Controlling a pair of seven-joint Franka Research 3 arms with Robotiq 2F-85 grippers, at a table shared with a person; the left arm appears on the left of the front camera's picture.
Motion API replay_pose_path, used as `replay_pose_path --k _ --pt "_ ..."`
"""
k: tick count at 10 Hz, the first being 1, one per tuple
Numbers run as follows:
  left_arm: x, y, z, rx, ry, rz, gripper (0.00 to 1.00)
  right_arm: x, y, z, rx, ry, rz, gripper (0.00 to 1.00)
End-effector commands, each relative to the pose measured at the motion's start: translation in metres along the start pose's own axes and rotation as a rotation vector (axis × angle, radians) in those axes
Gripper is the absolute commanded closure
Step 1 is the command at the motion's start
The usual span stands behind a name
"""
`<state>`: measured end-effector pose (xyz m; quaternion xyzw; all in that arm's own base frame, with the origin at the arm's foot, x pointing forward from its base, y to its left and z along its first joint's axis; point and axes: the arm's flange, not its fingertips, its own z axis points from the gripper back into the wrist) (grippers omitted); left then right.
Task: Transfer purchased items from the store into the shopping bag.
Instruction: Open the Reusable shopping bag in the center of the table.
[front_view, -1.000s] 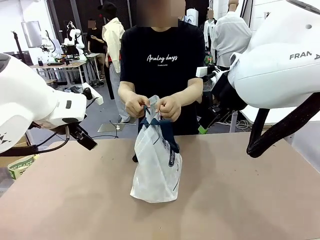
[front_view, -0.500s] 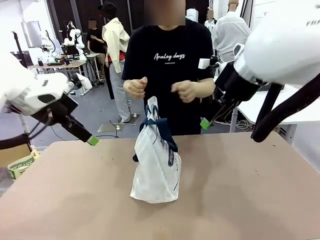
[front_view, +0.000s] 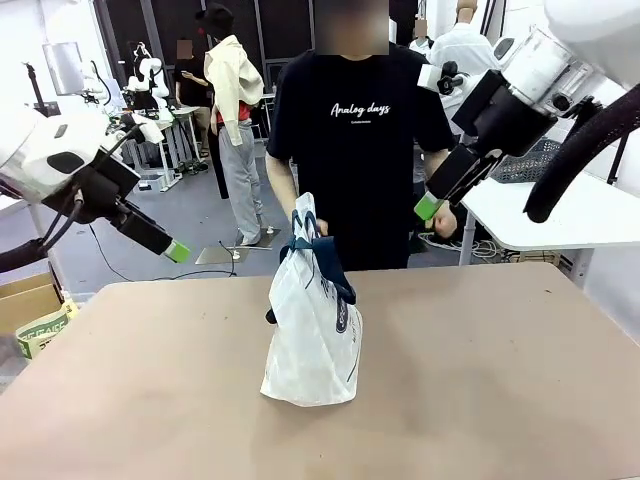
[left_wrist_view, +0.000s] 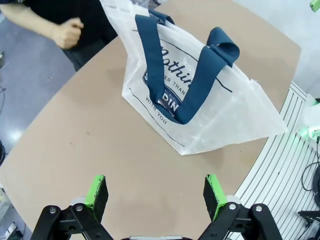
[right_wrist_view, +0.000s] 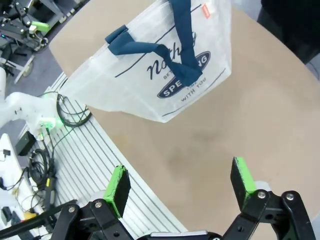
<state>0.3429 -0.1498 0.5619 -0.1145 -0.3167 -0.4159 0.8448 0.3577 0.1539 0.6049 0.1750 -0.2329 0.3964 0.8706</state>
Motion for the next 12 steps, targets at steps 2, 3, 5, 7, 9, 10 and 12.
replay_pose_path --k 2,3,5,7,9,10,12 --pt "0.0 0.0 0.0 0.0 0.0 0.0 0.0 0.0 0.0 0.0 0.0 0.0 0.0 0.0" --pt "0.0 0.0 0.0 0.0 0.0 0.0 0.0 0.0 0.0 0.0 0.0 0.0 0.0 0.0" --pt "0.003 0.003 -0.004 0.023 0.0 -0.014 0.0 0.003 -0.005 -0.004 -0.016 0.011 0.007 0.0" --pt "0.045 -0.003 -0.005 -0.02 0.043 0.104 0.0 0.051 0.011 -0.012 0.048 0.081 -0.124 0.0" --pt "0.08 -0.001 -0.011 -0.044 0.068 0.265 0.0 0.103 0.009 -0.023 0.078 0.145 -0.232 0.0" --pt "0.092 -0.003 -0.018 -0.055 0.089 0.326 0.0 0.123 0.007 -0.032 0.073 0.188 -0.28 0.0" --pt "0.109 0.0 -0.03 -0.047 0.08 0.418 0.0 0.156 -0.004 -0.053 0.015 0.233 -0.372 0.0"
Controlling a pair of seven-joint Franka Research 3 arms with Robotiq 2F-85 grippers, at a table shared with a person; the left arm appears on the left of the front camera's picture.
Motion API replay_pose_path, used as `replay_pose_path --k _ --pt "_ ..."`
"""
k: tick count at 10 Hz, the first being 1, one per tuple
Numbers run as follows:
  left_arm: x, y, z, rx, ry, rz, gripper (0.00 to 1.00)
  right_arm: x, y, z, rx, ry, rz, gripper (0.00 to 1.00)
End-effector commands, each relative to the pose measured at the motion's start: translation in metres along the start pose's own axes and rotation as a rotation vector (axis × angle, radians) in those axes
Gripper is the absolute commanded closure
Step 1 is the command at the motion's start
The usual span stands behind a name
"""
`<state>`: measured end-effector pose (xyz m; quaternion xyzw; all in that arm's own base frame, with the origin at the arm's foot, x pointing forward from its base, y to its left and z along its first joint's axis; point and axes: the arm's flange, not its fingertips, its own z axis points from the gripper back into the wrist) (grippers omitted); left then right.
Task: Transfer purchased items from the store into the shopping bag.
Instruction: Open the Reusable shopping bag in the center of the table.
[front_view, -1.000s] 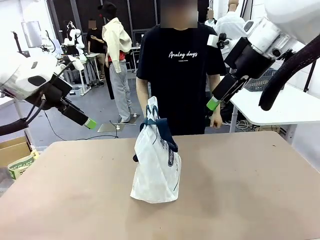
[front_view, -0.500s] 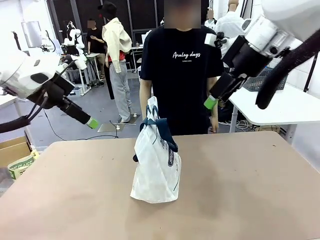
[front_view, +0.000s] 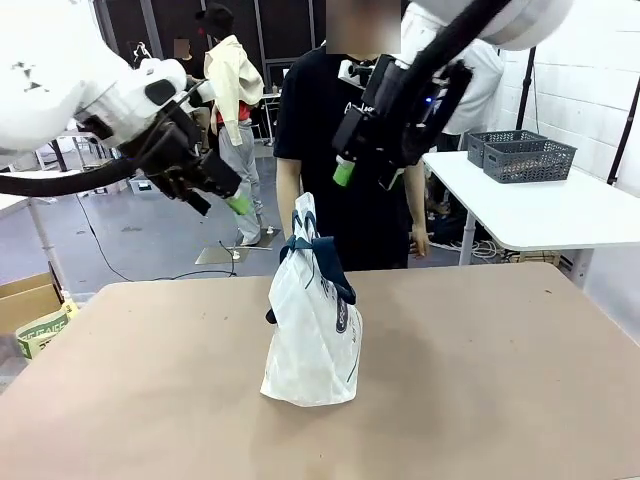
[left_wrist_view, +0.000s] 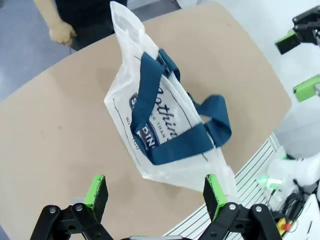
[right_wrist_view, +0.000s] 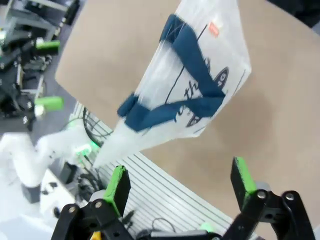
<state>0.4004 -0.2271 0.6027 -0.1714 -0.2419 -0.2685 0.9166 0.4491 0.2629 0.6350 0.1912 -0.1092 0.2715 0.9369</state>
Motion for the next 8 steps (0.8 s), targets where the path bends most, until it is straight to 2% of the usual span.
replay_pose_path --k 1,2,3,4,5,6,8 --pt "0.013 -0.001 -0.005 -0.075 0.0 0.017 0.0 0.037 -0.004 -0.003 -0.021 0.054 -0.072 0.0" --pt "0.006 0.008 -0.004 -0.016 -0.003 -0.06 0.0 0.04 -0.01 -0.004 -0.057 0.059 0.01 0.0" --pt "0.008 -0.001 -0.006 -0.022 -0.001 0.025 0.0 0.018 -0.005 -0.005 -0.006 0.014 -0.039 0.0" --pt "0.008 -0.001 -0.006 -0.022 -0.001 0.025 0.0 0.018 -0.005 -0.005 -0.006 0.014 -0.039 0.0" --pt "0.011 0.001 -0.009 -0.019 0.002 0.008 0.0 0.034 -0.013 -0.011 -0.022 0.029 -0.035 0.0" --pt "0.026 -0.006 -0.018 -0.026 0.046 0.066 0.0 0.049 -0.012 -0.028 0.002 0.078 -0.17 0.0" --pt "0.042 -0.018 -0.032 -0.018 0.088 0.117 0.0 0.069 -0.006 -0.045 0.015 0.081 -0.296 0.0"
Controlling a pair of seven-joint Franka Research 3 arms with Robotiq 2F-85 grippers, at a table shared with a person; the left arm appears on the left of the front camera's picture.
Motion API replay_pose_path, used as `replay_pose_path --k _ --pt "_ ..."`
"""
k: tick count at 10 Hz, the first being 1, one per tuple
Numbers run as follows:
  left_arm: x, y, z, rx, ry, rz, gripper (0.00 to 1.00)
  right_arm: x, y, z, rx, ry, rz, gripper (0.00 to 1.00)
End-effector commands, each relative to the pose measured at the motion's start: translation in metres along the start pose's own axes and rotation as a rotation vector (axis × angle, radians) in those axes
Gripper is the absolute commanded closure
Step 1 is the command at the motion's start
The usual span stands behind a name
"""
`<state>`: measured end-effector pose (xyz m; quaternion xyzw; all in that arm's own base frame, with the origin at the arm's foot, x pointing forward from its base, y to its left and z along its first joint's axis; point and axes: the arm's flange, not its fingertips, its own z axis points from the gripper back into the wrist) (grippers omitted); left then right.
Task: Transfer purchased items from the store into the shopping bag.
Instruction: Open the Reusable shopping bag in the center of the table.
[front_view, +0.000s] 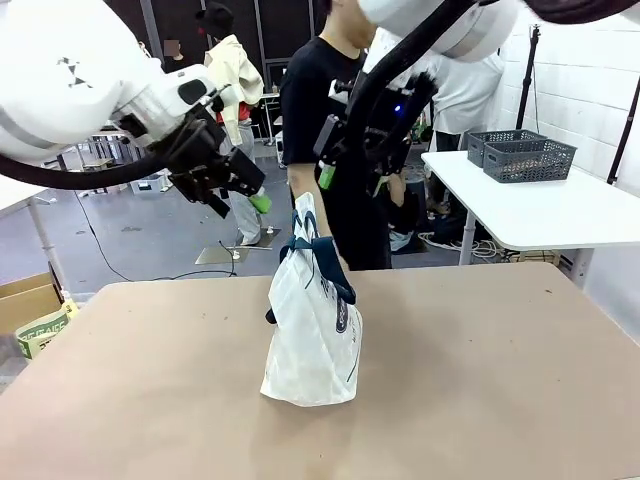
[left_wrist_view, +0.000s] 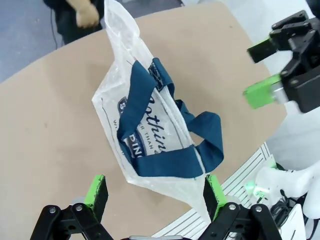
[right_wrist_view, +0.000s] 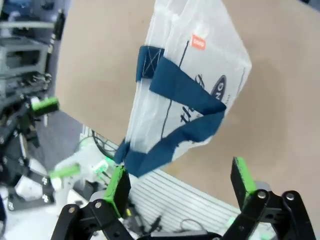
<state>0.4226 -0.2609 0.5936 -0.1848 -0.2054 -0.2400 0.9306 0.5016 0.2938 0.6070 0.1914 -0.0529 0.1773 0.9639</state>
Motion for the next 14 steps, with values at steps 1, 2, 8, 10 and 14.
replay_pose_path --k 1,2,8,10,14 --pt "0.02 -0.009 -0.006 0.003 0.047 0.076 0.0 0.027 0.011 -0.007 0.003 0.012 -0.117 0.0" --pt "0.023 -0.009 -0.011 0.01 0.07 0.122 0.0 0.033 0.01 -0.014 0.008 0.028 -0.141 0.0" --pt "0.025 0.006 -0.043 -0.023 0.088 0.172 0.0 0.046 -0.01 -0.048 0.079 0.083 -0.217 0.0" --pt "0.022 0.007 -0.053 -0.032 0.111 0.179 0.0 0.047 -0.013 -0.054 0.078 0.098 -0.233 0.0" --pt "0.021 0.007 -0.069 -0.02 0.151 0.191 0.0 0.048 -0.015 -0.068 0.078 0.124 -0.253 0.0"
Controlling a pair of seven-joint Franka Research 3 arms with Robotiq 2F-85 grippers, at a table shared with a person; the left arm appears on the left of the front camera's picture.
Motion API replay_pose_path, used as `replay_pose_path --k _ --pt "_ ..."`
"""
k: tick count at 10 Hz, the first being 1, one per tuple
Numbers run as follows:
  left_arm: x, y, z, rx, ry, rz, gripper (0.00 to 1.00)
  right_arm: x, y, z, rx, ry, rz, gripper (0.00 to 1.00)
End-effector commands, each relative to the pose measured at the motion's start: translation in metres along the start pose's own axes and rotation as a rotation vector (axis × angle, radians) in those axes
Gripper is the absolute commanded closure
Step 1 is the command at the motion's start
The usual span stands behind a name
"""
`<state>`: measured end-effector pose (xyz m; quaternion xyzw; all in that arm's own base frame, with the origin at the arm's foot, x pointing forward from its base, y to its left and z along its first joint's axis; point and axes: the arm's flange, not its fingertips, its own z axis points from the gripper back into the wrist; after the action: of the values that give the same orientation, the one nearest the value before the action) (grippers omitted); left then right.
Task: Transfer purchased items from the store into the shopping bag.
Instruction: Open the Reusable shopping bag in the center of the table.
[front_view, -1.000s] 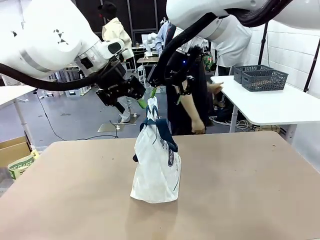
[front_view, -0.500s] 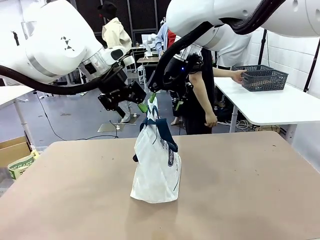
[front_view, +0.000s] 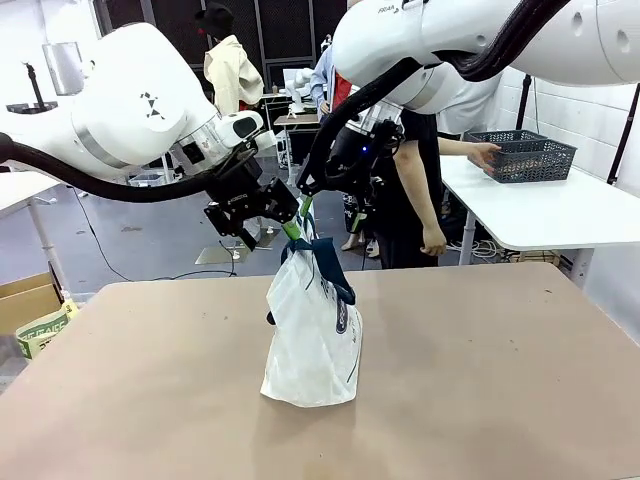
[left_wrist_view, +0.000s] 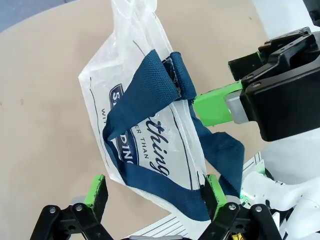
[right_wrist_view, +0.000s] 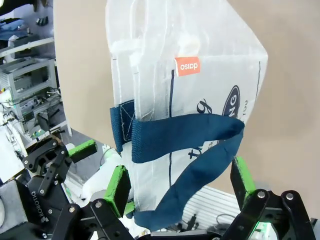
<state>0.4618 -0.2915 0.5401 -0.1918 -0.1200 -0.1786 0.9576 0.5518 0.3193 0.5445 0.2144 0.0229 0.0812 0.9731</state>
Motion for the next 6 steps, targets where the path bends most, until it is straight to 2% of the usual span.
replay_pose_path --k 1,6 --pt "0.004 -0.001 0.0 -0.005 0.011 0.03 0.0 0.004 0.003 -0.001 0.018 0.029 -0.031 0.0" --pt "0.005 0.0 -0.003 0.019 0.027 0.051 0.0 0.009 -0.003 -0.013 -0.032 0.054 -0.053 0.0"
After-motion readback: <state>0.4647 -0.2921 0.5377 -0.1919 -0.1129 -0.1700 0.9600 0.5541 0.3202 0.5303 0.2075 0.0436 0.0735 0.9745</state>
